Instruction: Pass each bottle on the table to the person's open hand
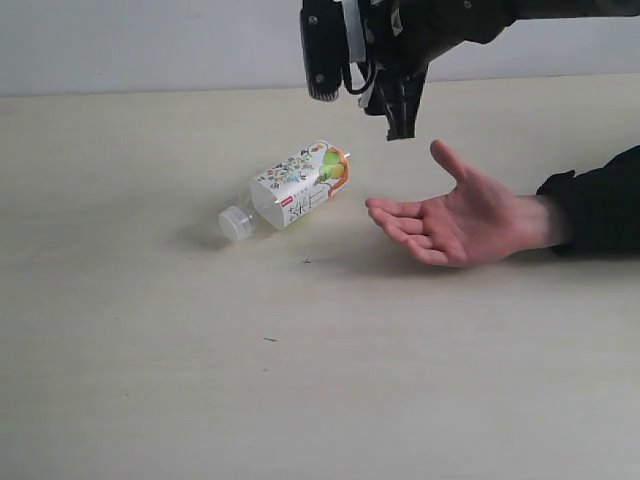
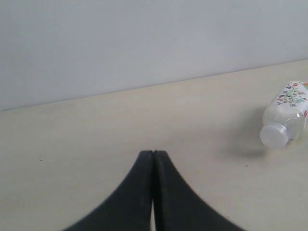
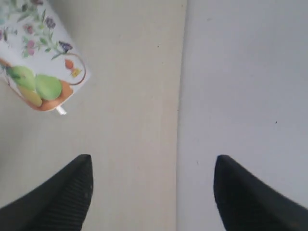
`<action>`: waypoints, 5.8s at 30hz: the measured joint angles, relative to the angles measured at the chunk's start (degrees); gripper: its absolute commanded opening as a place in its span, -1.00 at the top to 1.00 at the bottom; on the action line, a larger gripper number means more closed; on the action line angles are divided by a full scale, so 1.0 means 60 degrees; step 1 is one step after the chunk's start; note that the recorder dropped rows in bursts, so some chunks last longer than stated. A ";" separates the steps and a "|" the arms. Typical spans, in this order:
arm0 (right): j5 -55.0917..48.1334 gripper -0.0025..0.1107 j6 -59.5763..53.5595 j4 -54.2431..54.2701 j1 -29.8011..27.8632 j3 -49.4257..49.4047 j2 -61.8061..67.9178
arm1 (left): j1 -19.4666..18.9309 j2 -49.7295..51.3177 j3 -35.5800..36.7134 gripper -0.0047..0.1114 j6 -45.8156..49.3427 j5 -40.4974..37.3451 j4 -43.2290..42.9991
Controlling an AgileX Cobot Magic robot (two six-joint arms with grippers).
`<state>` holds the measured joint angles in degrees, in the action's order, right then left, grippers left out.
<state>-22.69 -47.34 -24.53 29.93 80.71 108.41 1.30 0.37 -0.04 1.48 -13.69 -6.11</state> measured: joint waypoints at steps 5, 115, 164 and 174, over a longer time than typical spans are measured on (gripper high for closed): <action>0.0274 -0.20 0.2175 -0.0077 0.0010 0.0021 0.0000 | 0.0000 0.0000 0.0000 0.91 0.0000 0.0000 0.0000; -0.4573 -0.40 1.5282 0.2338 0.1341 0.3410 0.1157 | 0.0387 0.0000 0.0000 0.91 0.0000 -0.0055 0.0000; -0.2736 0.64 2.3477 0.1566 0.1550 0.3425 0.4250 | 0.0387 0.0000 0.0000 0.91 0.0000 -0.0055 0.0000; -0.2362 0.96 2.2498 0.1443 0.1550 0.3425 0.3836 | 0.0387 0.0000 0.0000 0.91 0.0000 -0.0055 0.0000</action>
<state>-36.86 87.65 -15.87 39.23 101.26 131.42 3.62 0.37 -0.04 1.48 -14.02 -6.11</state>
